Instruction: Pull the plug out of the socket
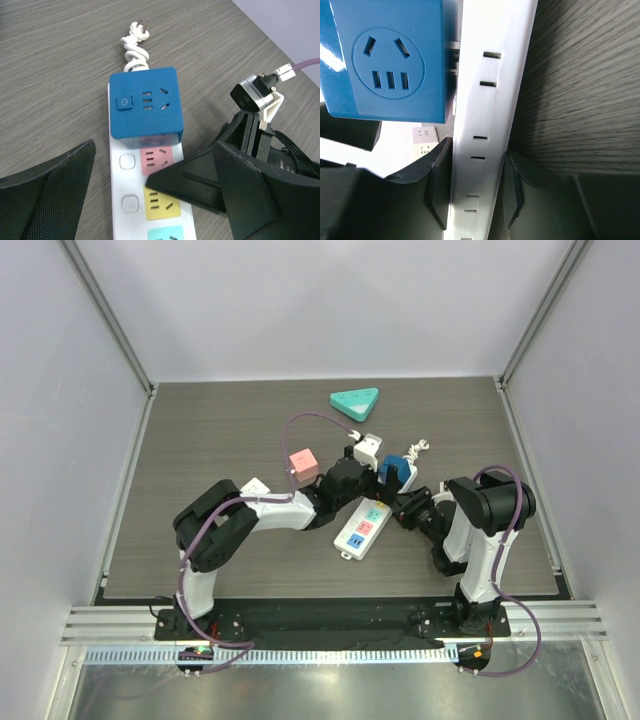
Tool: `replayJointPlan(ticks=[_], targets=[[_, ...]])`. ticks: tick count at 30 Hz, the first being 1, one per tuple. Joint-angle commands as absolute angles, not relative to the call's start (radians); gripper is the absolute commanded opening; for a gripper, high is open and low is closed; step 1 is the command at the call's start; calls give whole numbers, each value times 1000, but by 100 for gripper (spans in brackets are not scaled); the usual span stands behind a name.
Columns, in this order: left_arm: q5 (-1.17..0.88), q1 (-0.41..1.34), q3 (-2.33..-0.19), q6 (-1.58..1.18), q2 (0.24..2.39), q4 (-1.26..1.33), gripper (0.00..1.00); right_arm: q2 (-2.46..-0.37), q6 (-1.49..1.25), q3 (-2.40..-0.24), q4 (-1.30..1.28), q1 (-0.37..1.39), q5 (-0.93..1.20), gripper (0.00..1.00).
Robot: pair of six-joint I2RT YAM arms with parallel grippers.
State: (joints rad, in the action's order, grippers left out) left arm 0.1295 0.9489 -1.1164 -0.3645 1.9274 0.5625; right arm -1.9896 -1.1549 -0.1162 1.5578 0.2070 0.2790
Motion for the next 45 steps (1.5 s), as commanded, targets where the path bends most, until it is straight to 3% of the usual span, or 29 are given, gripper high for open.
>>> replayJointPlan(ticks=[1, 10, 15, 25, 27, 28, 45], targets=[[121, 957, -1189, -383, 1970, 606, 100, -2118, -959, -58, 1669, 227, 207, 1], [140, 957, -1288, -411, 2055, 574, 98, -2120, -956, -60, 1669, 227, 210, 1], [112, 957, -1331, -405, 2089, 542, 80, -2118, -954, -58, 1669, 229, 212, 1], [121, 957, -1379, -394, 2106, 460, 31, -2120, -951, -58, 1669, 226, 210, 1], [121, 957, -1370, -390, 2099, 466, 14, -2120, -951, -60, 1669, 227, 210, 1], [121, 957, -1361, -385, 2094, 472, 1, -2118, -951, -58, 1670, 226, 210, 1], [-25, 876, -1100, -546, 2020, 956, 0, -2140, -963, -71, 1669, 226, 206, 1]])
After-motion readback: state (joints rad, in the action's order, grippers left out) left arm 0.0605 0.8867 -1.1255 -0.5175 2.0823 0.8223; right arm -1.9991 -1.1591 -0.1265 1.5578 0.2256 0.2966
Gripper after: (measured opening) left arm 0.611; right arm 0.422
